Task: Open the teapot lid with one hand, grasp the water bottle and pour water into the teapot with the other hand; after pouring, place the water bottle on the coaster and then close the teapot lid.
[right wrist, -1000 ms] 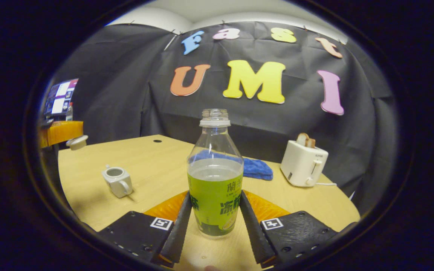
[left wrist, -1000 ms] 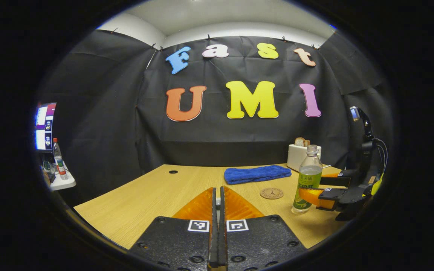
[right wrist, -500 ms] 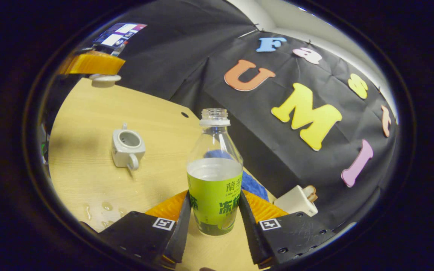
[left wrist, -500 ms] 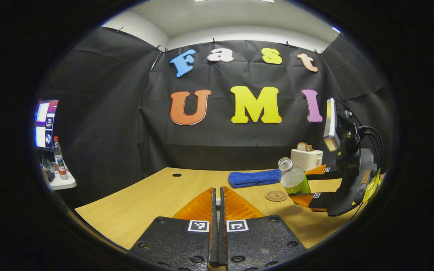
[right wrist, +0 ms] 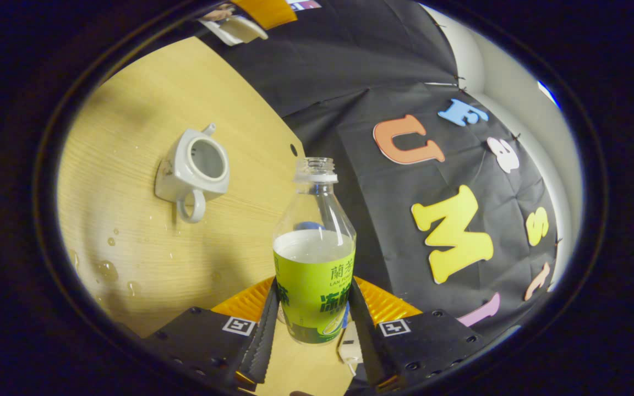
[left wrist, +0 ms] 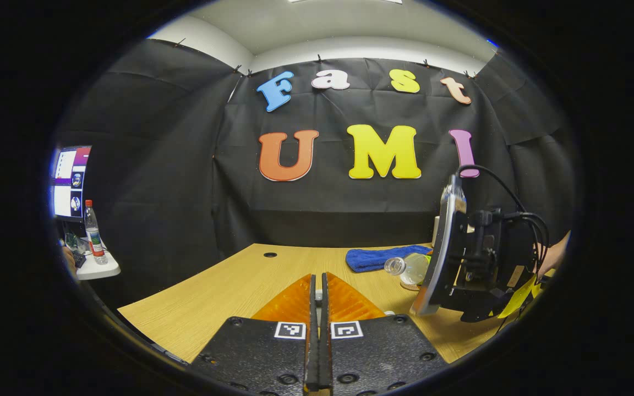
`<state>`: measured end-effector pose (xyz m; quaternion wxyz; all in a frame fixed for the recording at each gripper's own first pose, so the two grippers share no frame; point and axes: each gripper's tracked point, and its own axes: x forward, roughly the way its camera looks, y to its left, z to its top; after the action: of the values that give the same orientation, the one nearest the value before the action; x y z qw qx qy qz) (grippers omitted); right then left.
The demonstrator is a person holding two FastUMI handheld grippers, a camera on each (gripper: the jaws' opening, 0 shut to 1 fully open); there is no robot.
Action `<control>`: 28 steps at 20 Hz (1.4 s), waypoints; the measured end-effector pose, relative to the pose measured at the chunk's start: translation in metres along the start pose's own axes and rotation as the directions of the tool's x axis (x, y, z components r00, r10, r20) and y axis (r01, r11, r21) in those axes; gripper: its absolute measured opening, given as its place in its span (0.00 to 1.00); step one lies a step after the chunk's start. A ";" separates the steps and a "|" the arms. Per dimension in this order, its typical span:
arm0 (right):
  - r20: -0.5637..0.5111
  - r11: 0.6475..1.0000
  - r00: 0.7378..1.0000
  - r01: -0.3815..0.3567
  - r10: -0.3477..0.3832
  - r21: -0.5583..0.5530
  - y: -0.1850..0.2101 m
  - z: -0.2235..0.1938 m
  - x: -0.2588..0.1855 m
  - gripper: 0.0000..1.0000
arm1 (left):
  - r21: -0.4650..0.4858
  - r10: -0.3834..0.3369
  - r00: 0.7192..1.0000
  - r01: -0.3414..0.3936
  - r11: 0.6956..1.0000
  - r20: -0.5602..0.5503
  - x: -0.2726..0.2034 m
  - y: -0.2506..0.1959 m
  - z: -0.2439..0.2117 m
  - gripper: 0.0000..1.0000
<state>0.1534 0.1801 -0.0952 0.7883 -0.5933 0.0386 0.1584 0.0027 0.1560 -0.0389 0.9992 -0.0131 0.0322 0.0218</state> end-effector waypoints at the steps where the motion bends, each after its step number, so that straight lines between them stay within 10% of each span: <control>1: 0.003 0.999 1.000 0.004 -0.004 -0.033 0.000 0.002 -0.002 0.67 | -0.003 0.000 1.000 0.000 1.000 -0.001 -0.001 0.002 -0.001 0.02; 9: 0.071 0.947 0.991 0.131 -0.115 -0.292 -0.008 0.010 0.003 0.67 | -0.020 0.017 1.000 -0.017 1.000 0.008 -0.002 0.010 0.003 0.02; 28: 0.166 0.794 0.978 0.199 -0.125 -0.574 -0.023 0.036 -0.005 0.66 | -0.034 0.021 1.000 -0.021 0.999 0.001 -0.004 0.016 0.000 0.02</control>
<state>0.1511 0.2081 -0.0627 0.5775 -0.7985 -0.1103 0.1296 -0.0022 0.1722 -0.0389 0.9985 -0.0296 0.0311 0.0328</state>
